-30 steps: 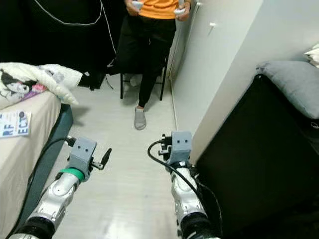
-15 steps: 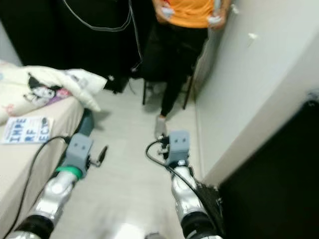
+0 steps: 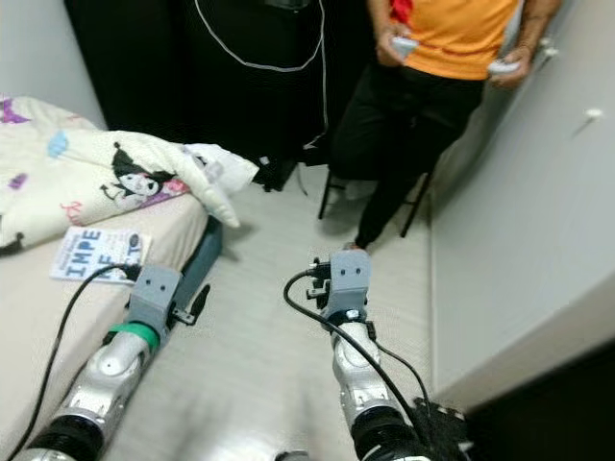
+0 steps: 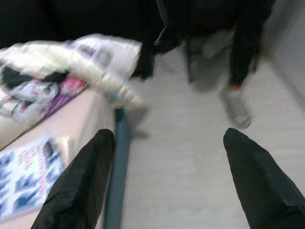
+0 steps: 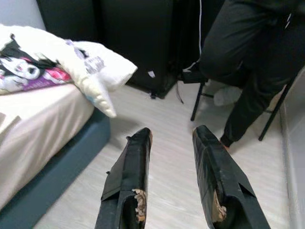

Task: Clean up the room

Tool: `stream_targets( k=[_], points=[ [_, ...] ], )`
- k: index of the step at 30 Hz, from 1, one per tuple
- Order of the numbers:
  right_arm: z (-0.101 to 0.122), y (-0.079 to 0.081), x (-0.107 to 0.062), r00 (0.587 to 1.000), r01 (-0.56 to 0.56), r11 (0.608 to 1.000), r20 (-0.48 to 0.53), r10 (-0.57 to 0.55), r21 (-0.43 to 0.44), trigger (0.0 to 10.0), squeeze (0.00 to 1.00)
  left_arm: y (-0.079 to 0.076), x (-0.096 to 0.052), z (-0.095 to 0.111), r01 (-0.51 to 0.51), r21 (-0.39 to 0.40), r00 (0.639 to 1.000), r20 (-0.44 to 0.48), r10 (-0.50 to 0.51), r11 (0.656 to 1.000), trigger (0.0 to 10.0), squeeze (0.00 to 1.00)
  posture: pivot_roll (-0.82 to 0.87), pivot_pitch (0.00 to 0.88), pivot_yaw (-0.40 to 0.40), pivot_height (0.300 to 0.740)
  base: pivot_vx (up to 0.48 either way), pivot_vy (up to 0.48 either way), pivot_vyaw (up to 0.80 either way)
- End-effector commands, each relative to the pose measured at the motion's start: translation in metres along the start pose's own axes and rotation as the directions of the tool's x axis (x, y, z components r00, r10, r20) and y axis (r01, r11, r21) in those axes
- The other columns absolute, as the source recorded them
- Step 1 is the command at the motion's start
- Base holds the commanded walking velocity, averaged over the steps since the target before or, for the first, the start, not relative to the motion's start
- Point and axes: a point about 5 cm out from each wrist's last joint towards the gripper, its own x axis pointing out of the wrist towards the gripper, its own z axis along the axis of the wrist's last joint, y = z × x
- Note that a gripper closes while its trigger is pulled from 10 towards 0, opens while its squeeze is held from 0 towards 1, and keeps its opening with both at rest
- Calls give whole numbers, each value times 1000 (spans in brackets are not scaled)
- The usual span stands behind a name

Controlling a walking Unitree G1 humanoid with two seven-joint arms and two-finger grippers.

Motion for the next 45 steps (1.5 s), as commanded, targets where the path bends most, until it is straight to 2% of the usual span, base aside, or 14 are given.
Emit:
stream_targets(
  k=[1, 7, 29, 45],
  points=[
    [-3, 0, -2, 1000, 10, 1000, -13, -10, 7, 10000, 0, 2, -5, -8, 0, 12, 1000, -30, 0, 1000, 10000, 0, -28, 50, -26, 720, 300, 0, 0],
    [-4, -1, -2, 1000, 14, 1000, -19, -14, 0, 10000, 0, 2, -5, -8, 0, 12, 999, -32, 0, 1000, 10000, 0, -28, 50, -26, 720, 271, 0, 642],
    [-5, 1, -5, 1000, -24, 1000, -17, 24, -8, 10000, 0, -3, -3, -12, -2, 12, 996, -86, 3, 1000, 10000, 0, -42, 52, -16, 720, 0, 0, 800],
    [-6, 1, -7, 1000, -12, 1000, -21, 12, 2, 10000, 0, -5, -3, -12, 13, 14, 996, -85, -12, 1000, 10000, 0, -45, 64, -9, 720, 0, 0, 800]
  ],
)
